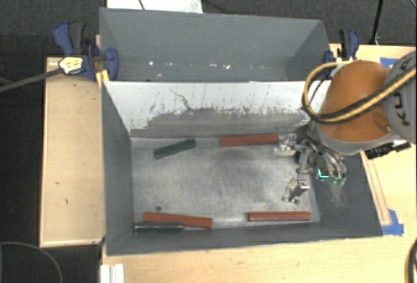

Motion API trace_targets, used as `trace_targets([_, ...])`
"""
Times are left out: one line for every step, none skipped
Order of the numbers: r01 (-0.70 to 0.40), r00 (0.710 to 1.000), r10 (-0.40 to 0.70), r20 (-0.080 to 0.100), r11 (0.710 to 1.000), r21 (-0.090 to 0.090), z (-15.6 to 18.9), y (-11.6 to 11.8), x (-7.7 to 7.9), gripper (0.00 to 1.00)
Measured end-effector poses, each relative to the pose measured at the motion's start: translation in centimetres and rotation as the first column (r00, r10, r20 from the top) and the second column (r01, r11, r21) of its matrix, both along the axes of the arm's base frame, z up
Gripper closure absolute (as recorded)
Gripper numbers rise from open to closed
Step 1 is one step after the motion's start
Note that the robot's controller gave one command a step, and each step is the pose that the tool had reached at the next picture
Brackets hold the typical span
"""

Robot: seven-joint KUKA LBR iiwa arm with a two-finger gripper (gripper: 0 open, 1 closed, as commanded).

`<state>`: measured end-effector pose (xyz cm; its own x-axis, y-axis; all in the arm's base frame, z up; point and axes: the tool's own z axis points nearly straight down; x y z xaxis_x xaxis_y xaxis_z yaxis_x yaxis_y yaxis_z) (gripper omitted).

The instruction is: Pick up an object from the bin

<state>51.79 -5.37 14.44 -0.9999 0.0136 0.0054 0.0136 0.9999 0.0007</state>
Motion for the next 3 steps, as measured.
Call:
trace_targets([-0.002,1.000,0.002,0.008,1.000,-0.001,0.4,0.0,0.2,0.00])
trace_targets([-0.060,0.998,0.060,0.003,0.998,0.000,-6.8,-0.5,-3.5,1.00])
trace_targets([-0.060,0.998,0.060,0.033,0.998,-0.004,-6.8,-0.4,-2.8,0.00])
